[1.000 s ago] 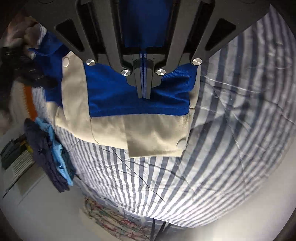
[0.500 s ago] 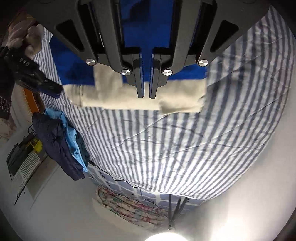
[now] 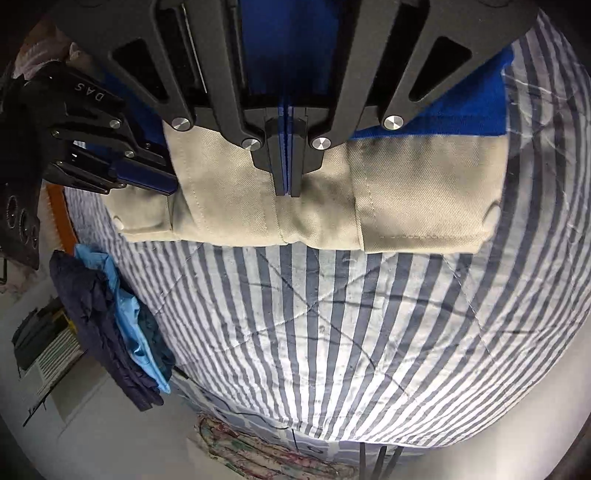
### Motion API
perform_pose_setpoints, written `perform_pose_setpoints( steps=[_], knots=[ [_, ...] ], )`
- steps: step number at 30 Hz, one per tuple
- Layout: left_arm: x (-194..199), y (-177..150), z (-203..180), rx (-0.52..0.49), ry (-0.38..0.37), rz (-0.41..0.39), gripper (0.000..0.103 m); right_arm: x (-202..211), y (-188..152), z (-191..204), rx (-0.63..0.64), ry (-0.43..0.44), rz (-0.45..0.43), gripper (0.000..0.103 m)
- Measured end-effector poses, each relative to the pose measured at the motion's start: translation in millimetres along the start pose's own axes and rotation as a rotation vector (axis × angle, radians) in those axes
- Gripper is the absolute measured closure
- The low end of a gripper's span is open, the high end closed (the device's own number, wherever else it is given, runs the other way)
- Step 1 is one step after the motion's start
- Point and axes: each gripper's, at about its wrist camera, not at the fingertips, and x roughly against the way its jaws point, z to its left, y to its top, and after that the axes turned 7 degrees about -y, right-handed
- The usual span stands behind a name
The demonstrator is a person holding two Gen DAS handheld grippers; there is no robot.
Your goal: Fold large clothes
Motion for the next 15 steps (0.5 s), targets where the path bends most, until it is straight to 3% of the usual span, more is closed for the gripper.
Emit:
perform_pose_setpoints(
  steps=[4, 8, 13, 15],
  knots=[
    [45.4, -0.1, 5.0, 0.029, 0.012, -0.08, 0.1, 37.0, -2.2, -15.6, -0.047, 0.049, -0.062, 0.081],
    [86.5, -15.9, 19.9, 0.034, 0.044, -0.136, 0.1, 67.0, -24.3, -46.2, -0.116, 0.036, -0.106, 0.076],
    [64.0, -35.7, 51.8, 0.095, 0.078, -0.049, 0.1, 44.7, -40.4, -58.2, -0.108, 0.017, -0.019, 0.079],
    [49.3, -39.4, 53.3, 0.07, 0.091, -0.025, 0.1, 28.5, -43.7, -53.9, -0.09, -0.003, 0.015, 0.079]
  ],
)
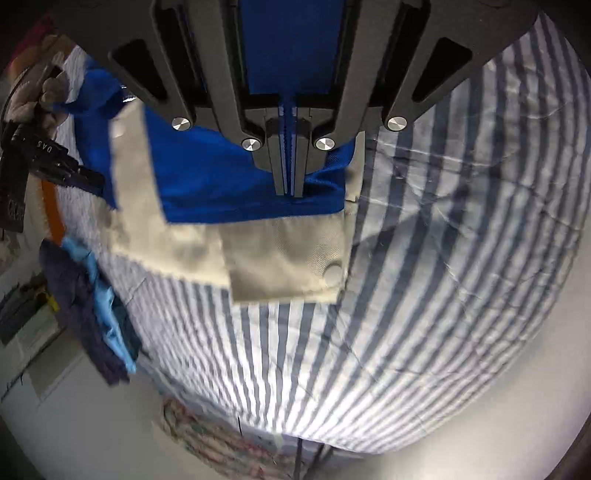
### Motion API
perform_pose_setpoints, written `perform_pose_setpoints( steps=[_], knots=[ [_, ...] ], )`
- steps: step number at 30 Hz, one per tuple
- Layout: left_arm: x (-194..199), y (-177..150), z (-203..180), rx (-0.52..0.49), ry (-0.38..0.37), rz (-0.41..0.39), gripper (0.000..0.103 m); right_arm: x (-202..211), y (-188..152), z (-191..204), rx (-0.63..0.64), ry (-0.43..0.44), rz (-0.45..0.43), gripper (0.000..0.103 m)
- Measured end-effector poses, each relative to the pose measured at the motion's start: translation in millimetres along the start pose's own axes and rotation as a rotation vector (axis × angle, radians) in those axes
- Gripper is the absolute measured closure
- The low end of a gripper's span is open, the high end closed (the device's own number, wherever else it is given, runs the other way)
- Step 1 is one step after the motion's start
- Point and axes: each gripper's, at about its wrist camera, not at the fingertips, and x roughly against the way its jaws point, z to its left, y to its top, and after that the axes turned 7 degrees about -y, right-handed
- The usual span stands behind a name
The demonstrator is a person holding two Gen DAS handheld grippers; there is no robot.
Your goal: Fold large clothes
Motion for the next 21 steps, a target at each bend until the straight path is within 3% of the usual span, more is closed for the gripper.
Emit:
perform_pose_setpoints(
  steps=[5, 8, 9, 11, 14, 19, 21],
  knots=[
    [9.2, -0.4, -12.8, -0.06, 0.052, -0.017, 0.1, 8.8, 0.3, 12.8, 0.062, -0.073, -0.026, 0.079],
    [38.4, -7.2, -20.4, -0.067, 0.009, -0.063, 0.1, 54.7, -7.4, 12.0, 0.083, -0.066, -0.134, 0.077],
    [47.0, -11.0, -24.5, -0.069, -0.01, -0.074, 0.1, 67.7, -10.4, 9.5, 0.082, -0.06, -0.166, 0.072],
    [63.8, -22.7, -37.2, -0.092, -0.056, -0.084, 0.1, 97.7, -20.5, 8.0, 0.051, 0.006, -0.219, 0.067],
    [77.3, -44.1, -53.6, -0.107, -0.126, -0.072, 0.1, 118.0, -44.7, 18.8, 0.049, 0.138, -0.229, 0.071],
    [85.3, -71.6, -72.5, -0.126, -0.18, -0.066, 0.1, 107.6, -78.3, 69.2, 0.215, 0.317, -0.137, 0.082],
    [77.6, -74.0, -76.8, -0.138, -0.164, -0.053, 0.1, 99.1, -86.4, 87.5, 0.27, 0.295, -0.121, 0.084]
  ],
)
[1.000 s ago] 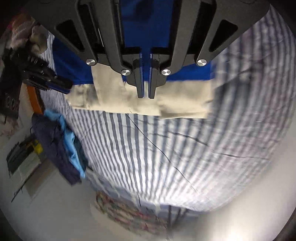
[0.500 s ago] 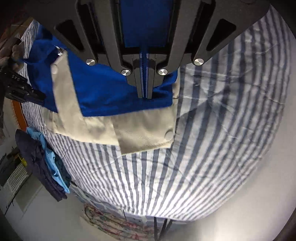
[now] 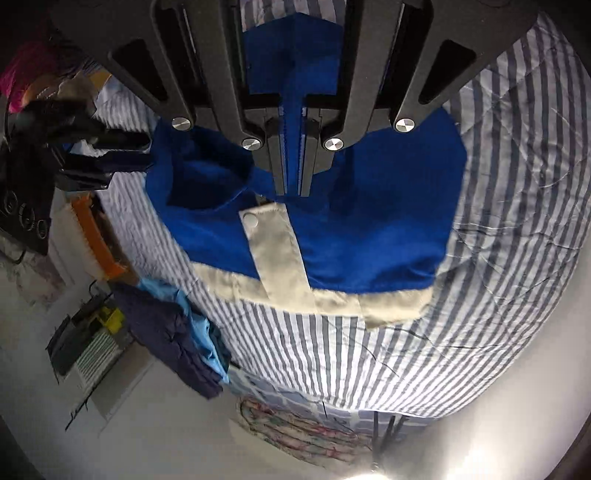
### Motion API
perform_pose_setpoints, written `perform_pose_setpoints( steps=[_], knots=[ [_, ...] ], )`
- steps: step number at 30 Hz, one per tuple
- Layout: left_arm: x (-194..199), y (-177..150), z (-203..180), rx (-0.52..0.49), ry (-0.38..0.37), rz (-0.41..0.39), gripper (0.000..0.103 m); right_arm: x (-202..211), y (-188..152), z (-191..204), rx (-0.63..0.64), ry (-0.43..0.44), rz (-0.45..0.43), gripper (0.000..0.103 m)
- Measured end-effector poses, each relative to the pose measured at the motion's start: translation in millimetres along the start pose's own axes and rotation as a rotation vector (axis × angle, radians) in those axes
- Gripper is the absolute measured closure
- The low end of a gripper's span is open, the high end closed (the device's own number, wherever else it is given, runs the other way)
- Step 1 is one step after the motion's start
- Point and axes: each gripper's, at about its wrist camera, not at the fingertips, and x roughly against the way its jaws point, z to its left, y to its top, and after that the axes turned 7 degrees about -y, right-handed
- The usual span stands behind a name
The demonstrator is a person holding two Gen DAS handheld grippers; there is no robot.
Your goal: Fold large clothes
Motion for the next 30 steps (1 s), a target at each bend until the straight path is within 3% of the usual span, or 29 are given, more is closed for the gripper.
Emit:
perform_pose_setpoints(
  steps=[6, 8, 10, 15, 16, 18, 19, 20, 21, 22, 24, 26, 30],
  knots=[
    [-43.5, 0.5, 14.8, -0.026, 0.097, 0.071, 0.1, -37.6, 18.3, -20.1, -0.083, -0.102, 0.008, 0.083],
    [-53.4, -2.2, 24.7, 0.004, 0.081, 0.084, 0.1, -55.2, 17.3, -35.8, -0.114, -0.173, 0.067, 0.083],
    [-55.8, -3.8, 32.9, 0.039, 0.053, 0.086, 0.1, -72.4, 5.5, -49.7, -0.171, -0.156, 0.116, 0.087],
    [-44.0, -1.3, 39.3, 0.074, 0.023, 0.089, 0.1, -72.3, 1.5, -41.3, -0.126, -0.182, 0.11, 0.084],
    [-37.2, 0.3, 41.5, 0.086, 0.02, 0.077, 0.096, -62.6, 0.6, -41.9, -0.138, -0.169, 0.088, 0.082],
    [-14.2, 5.0, 46.1, 0.114, 0.028, 0.021, 0.074, -42.0, -2.0, -46.4, -0.165, -0.161, 0.02, 0.068],
    [-2.3, 7.7, 51.0, 0.126, 0.024, -0.013, 0.055, -31.3, -2.8, -51.2, -0.177, -0.165, -0.022, 0.062],
    [10.1, 10.3, 58.7, 0.146, 0.033, -0.054, 0.041, -23.7, -5.0, -55.4, -0.188, -0.17, -0.048, 0.05],
    [16.8, 12.3, 67.8, 0.171, 0.044, -0.076, 0.037, -14.7, -8.8, -59.1, -0.203, -0.176, -0.071, 0.039],
    [21.6, 14.0, 78.5, 0.21, 0.048, -0.084, 0.036, -7.5, -13.7, -63.2, -0.217, -0.181, -0.09, 0.034],
    [23.1, 13.3, 105.2, 0.326, 0.011, -0.068, 0.036, 0.5, -20.5, -77.0, -0.262, -0.213, -0.107, 0.017],
    [17.9, 7.0, 129.5, 0.453, -0.041, -0.049, 0.036, 1.0, -20.6, -94.6, -0.312, -0.228, -0.098, 0.014],
    [-2.2, -4.8, 160.0, 0.578, -0.146, 0.021, 0.036, -5.4, -27.1, -120.8, -0.426, -0.174, -0.054, 0.014]
  ],
)
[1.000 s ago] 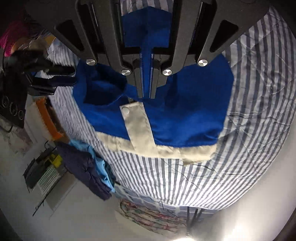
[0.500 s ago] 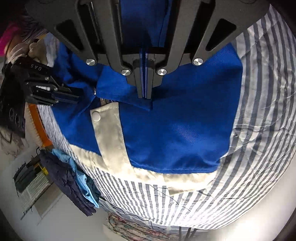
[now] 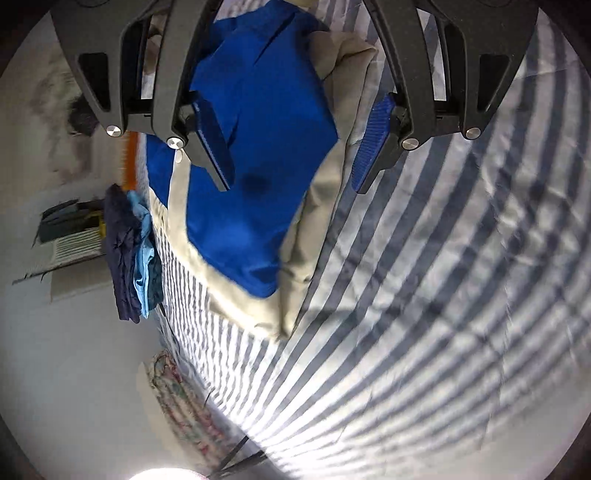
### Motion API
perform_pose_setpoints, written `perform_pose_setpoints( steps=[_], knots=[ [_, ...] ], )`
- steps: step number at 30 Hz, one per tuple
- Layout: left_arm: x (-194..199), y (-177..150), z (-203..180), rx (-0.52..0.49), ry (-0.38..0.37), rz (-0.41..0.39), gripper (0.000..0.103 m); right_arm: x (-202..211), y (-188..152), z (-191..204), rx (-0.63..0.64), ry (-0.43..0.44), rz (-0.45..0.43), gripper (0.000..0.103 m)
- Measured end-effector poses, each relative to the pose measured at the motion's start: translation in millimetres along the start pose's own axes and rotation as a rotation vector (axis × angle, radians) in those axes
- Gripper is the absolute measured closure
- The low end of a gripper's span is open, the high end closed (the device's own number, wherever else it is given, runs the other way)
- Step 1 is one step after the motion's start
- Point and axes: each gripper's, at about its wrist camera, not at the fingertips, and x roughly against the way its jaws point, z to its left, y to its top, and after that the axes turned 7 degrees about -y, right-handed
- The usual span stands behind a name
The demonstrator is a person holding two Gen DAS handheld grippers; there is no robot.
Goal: Fold large clothes
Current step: 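Grasp the jacket bundle sides with both grippers and lift it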
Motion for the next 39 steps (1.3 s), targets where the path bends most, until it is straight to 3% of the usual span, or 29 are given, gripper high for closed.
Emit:
perform_pose_setpoints(
  steps=[4, 8, 13, 15, 16, 21, 24, 28, 31, 36, 39],
  knots=[
    [-7.8, 6.5, 17.6, 0.045, -0.048, 0.036, 0.036, -18.8, 3.6, -15.7, -0.081, 0.093, 0.06, 0.014],
    [-9.1, 11.4, 22.4, 0.029, -0.069, 0.046, 0.036, -36.0, -4.9, -23.7, -0.126, 0.137, 0.107, 0.016],
    [-23.7, 15.7, 12.8, 0.006, -0.061, 0.051, 0.036, -52.6, -0.6, -23.5, -0.149, 0.2, 0.116, 0.019],
    [-28.4, 15.9, 6.9, -0.024, -0.048, 0.052, 0.036, -59.2, 2.5, -20.7, -0.148, 0.218, 0.126, 0.026],
    [-32.3, 15.8, 2.8, -0.035, -0.043, 0.054, 0.042, -63.2, 3.1, -18.1, -0.147, 0.225, 0.128, 0.027],
    [-37.4, 13.0, -4.9, -0.051, -0.035, 0.066, 0.052, -71.0, 6.0, -7.8, -0.137, 0.24, 0.134, 0.043],
    [-40.3, 14.0, -6.9, -0.079, -0.004, 0.06, 0.045, -71.5, 6.5, -8.0, -0.132, 0.246, 0.137, 0.043],
    [-44.2, 15.8, -5.9, -0.077, -0.025, 0.041, 0.041, -71.6, 6.4, -5.1, -0.136, 0.232, 0.126, 0.038],
    [-46.2, 11.6, -15.9, -0.116, 0.014, 0.027, 0.053, -70.0, 7.5, 5.1, -0.09, 0.188, 0.125, 0.038],
    [-42.1, -2.9, -54.2, -0.266, 0.136, -0.024, 0.071, -57.4, 13.4, 15.6, -0.049, 0.154, 0.107, 0.069],
    [-36.5, -17.0, -85.1, -0.385, 0.213, -0.061, 0.076, -42.8, 15.9, 25.9, -0.001, 0.129, 0.074, 0.077]
  ],
)
